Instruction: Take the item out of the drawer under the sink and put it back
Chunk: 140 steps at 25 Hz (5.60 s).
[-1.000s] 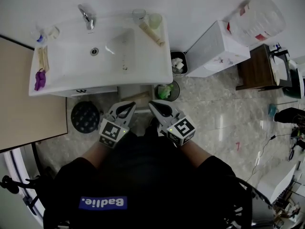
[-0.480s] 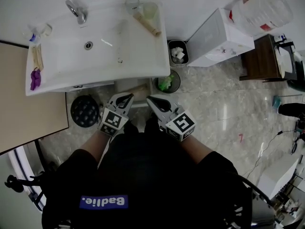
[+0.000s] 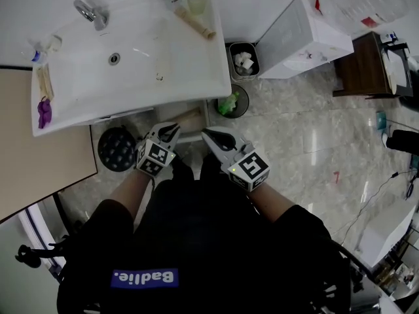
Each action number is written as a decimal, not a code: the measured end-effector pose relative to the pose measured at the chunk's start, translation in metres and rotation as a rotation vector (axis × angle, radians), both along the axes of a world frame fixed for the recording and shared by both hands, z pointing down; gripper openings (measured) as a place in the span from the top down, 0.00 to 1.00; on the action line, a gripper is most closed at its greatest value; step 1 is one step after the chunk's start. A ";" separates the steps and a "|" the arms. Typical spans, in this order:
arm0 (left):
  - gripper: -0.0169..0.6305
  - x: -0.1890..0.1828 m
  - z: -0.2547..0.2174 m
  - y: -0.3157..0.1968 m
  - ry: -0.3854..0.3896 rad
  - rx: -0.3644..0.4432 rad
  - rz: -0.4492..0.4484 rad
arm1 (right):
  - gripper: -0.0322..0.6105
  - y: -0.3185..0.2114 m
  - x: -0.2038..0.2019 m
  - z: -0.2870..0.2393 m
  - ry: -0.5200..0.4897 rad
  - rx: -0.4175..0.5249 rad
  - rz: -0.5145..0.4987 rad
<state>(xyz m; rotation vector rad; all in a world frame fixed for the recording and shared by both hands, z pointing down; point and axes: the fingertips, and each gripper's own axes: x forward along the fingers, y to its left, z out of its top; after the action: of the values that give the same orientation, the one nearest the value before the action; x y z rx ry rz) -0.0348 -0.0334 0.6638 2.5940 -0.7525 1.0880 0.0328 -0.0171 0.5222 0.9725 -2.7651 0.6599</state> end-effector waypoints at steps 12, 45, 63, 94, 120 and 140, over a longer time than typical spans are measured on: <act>0.86 -0.006 0.084 -0.002 -0.131 -0.106 0.067 | 0.95 0.010 0.011 0.020 0.051 -0.037 0.026; 0.77 -0.017 0.260 -0.032 -0.420 -0.283 0.209 | 0.95 0.006 0.057 0.085 0.141 -0.164 0.093; 0.80 -0.024 0.290 -0.031 -0.479 -0.313 0.220 | 0.95 0.012 0.064 0.099 0.176 -0.202 0.076; 0.92 -0.026 0.105 -0.020 -0.245 -0.118 0.127 | 0.95 0.004 0.028 0.018 0.133 -0.055 0.036; 0.92 -0.028 -0.107 0.005 0.150 0.066 -0.064 | 0.95 -0.016 0.002 -0.041 0.139 0.076 0.006; 0.92 -0.045 -0.170 -0.003 0.344 0.118 -0.213 | 0.95 -0.024 -0.020 -0.046 0.147 0.113 -0.031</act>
<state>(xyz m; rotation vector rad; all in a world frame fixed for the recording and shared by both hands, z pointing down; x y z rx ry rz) -0.0800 -0.0368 0.4934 2.6194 -1.0000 0.5325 0.0126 -0.0410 0.4765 0.9554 -2.7058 0.4132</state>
